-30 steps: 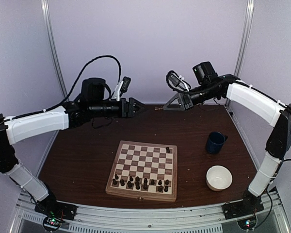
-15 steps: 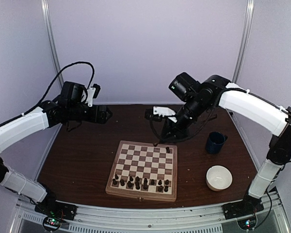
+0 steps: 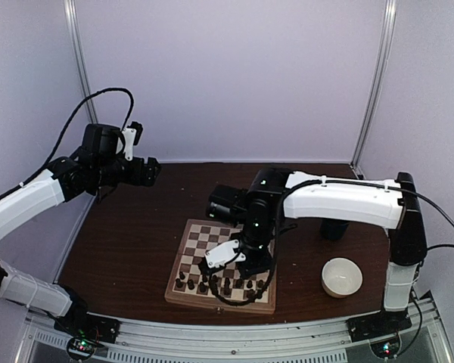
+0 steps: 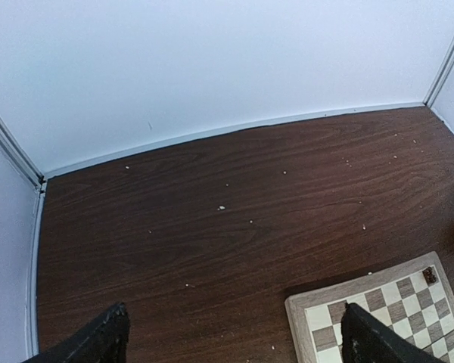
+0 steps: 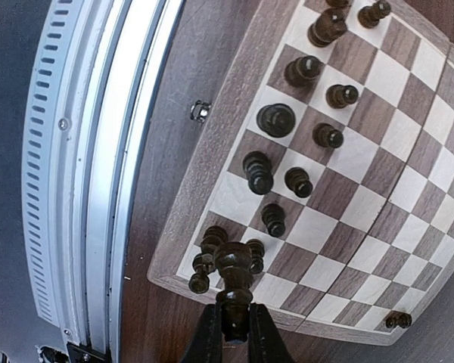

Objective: Set up the chess pieces on the board

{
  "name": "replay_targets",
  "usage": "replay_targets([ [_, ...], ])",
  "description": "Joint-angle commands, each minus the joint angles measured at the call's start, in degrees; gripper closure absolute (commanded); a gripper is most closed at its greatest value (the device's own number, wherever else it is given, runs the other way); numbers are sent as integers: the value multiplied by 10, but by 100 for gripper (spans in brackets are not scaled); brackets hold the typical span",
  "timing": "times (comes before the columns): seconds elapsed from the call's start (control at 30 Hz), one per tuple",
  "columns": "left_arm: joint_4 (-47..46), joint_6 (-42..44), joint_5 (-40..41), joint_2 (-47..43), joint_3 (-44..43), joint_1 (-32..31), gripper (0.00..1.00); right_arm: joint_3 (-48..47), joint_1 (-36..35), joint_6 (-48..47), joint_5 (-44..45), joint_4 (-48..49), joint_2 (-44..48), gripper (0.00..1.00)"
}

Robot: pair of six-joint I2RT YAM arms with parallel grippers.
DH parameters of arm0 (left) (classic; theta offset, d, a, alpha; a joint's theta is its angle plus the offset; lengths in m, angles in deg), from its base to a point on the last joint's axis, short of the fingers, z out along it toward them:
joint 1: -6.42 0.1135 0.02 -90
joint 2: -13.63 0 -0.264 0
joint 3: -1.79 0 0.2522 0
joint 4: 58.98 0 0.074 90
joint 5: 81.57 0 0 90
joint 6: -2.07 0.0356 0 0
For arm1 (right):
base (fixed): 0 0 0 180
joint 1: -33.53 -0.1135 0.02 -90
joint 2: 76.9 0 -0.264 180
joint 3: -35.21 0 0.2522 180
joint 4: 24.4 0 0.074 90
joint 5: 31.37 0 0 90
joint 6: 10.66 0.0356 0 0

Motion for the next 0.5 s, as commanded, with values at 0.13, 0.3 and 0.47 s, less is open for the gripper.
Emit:
replay_targets([
  [0.13, -11, 4, 5, -15, 0, 0, 3, -30, -34, -15, 53, -32, -39, 90],
  [0.3, -7, -3, 8, -17, -1, 0, 2, -45, -46, -12, 57, -38, -61, 90],
  [0.47, -6, -4, 6, -21, -2, 0, 3, -56, -55, -11, 74, -41, -80, 90],
])
